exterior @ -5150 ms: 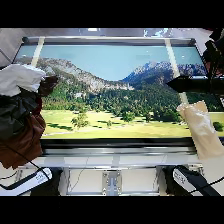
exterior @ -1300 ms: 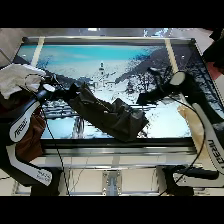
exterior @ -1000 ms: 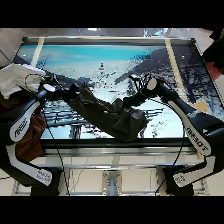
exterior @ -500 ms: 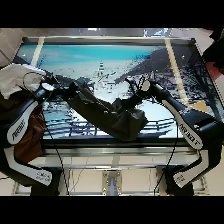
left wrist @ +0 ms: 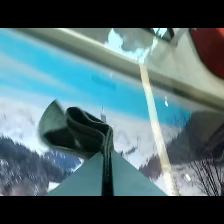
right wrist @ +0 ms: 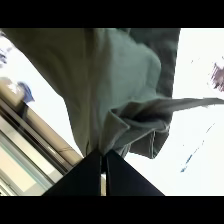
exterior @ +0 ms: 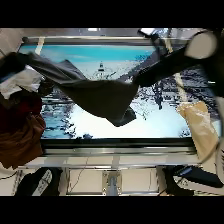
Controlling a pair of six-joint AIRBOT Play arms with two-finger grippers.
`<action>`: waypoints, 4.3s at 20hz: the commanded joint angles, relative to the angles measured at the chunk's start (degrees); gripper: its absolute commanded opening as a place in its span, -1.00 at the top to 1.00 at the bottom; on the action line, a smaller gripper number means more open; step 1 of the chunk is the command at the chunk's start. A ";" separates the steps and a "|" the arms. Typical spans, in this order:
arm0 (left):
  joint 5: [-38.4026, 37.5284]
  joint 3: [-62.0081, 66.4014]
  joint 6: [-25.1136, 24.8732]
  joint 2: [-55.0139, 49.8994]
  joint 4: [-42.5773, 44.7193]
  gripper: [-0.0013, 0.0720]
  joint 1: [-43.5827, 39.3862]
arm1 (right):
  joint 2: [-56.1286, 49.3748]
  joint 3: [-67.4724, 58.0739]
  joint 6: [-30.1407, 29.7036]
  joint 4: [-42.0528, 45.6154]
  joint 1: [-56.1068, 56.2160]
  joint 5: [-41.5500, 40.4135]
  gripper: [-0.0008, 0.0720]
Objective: Fold the shirts.
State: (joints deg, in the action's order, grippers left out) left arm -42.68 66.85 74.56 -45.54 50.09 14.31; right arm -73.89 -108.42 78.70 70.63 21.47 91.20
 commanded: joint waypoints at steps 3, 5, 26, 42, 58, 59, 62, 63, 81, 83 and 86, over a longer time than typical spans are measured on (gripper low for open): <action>0.17 0.61 0.04 26.40 10.10 0.94 7.69 | 19.08 -12.96 4.66 2.56 2.12 -2.08 0.95; -0.02 2.99 1.70 28.81 11.89 0.94 9.22 | 24.28 -12.96 5.01 6.51 2.12 -6.54 0.95; 15.50 6.56 -0.46 -44.30 5.70 -0.54 -10.69 | -31.67 -3.56 9.38 15.10 -13.38 -50.10 0.84; -0.02 -11.13 1.38 -1.33 9.92 -0.70 32.44 | 5.84 5.92 1.09 16.79 -49.29 -9.62 -0.26; -1.22 -51.15 -0.09 -9.46 -22.03 -0.70 15.61 | 10.16 70.20 -15.21 -33.55 -66.07 -16.68 -0.26; 0.68 -51.12 -0.07 -10.71 -22.29 -0.69 13.53 | 10.43 70.20 -15.45 -33.70 -66.07 -16.68 -0.26; 4.57 -51.12 -0.09 -14.10 -24.33 -0.50 9.49 | 10.80 70.20 -15.45 -33.75 -66.07 -16.35 -0.26; 6.21 -51.06 -0.09 -15.02 -25.66 -0.50 8.44 | 10.86 70.20 -15.45 -33.73 -66.07 -16.17 -0.26; 12.68 -47.47 -1.36 -19.56 -30.21 0.94 2.32 | 6.47 81.15 -10.49 -29.16 -46.18 -35.43 -0.04; 12.61 -47.47 -3.04 -19.56 -30.21 0.93 2.32 | 2.95 81.15 -10.47 -31.17 -41.77 -37.53 -0.11; 12.00 -47.47 -3.06 -19.56 -30.21 0.93 2.32 | -0.57 81.13 -10.58 -35.10 -36.96 -41.35 -0.08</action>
State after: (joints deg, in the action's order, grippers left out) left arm -29.98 19.33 72.12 -65.10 20.03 16.64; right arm -71.26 -27.53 68.23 38.94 -20.16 55.66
